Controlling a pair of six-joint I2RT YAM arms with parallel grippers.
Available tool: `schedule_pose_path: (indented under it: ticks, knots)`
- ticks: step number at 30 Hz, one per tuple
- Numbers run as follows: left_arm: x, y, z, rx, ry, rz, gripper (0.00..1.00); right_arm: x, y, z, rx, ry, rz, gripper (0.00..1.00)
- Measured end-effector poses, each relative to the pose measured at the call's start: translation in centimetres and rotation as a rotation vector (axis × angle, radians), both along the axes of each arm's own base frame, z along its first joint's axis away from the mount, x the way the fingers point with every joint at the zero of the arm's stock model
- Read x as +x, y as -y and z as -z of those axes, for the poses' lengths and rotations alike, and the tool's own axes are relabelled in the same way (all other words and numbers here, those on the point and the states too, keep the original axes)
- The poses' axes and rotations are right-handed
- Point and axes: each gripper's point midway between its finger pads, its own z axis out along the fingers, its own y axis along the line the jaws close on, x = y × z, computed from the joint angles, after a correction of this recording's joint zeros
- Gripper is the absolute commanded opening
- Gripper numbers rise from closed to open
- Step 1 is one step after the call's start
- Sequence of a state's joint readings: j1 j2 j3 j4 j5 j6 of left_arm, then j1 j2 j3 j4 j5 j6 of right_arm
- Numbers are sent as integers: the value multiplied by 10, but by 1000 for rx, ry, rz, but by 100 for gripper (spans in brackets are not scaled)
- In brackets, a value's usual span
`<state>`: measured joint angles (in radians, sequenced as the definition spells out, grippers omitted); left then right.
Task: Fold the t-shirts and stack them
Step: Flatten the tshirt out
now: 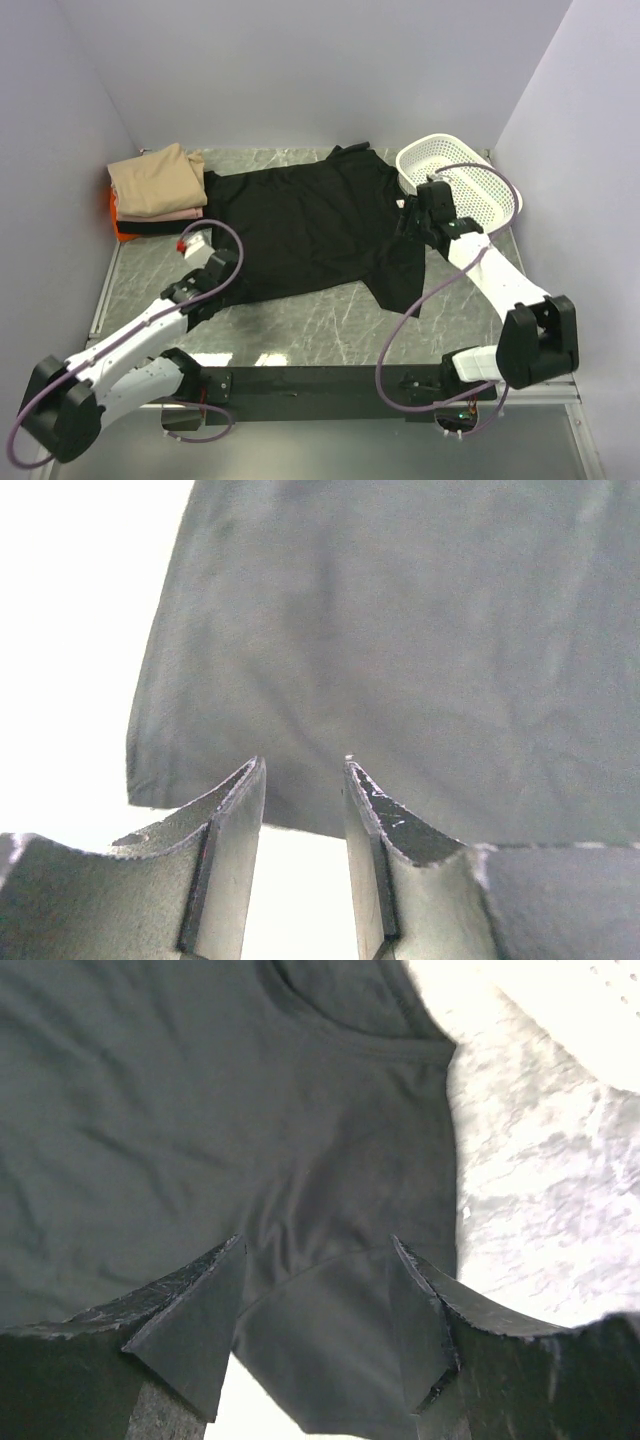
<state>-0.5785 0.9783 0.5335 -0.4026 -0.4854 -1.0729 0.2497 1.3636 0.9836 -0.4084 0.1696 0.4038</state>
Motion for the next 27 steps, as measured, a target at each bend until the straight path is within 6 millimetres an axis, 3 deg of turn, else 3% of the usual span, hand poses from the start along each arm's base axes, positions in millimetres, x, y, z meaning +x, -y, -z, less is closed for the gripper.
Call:
schedule_pose_path:
  ticks: [7,12,20,27]
  knots:
    - [-36,-33,18,-27,-81,-216,46,-14,-11,-10,83,45,-38,66]
    - [-52,-42,36,-4,-173,-295,48,-18,-19,-19,130,96,-73,67]
    - [-58,-40,56,-4,-255,-355,49,-27,-30,-22,188,125,-132,68]
    - [-56,-41,56,-30,-249,-397,49,-31,-36,-25,216,133,-163,69]
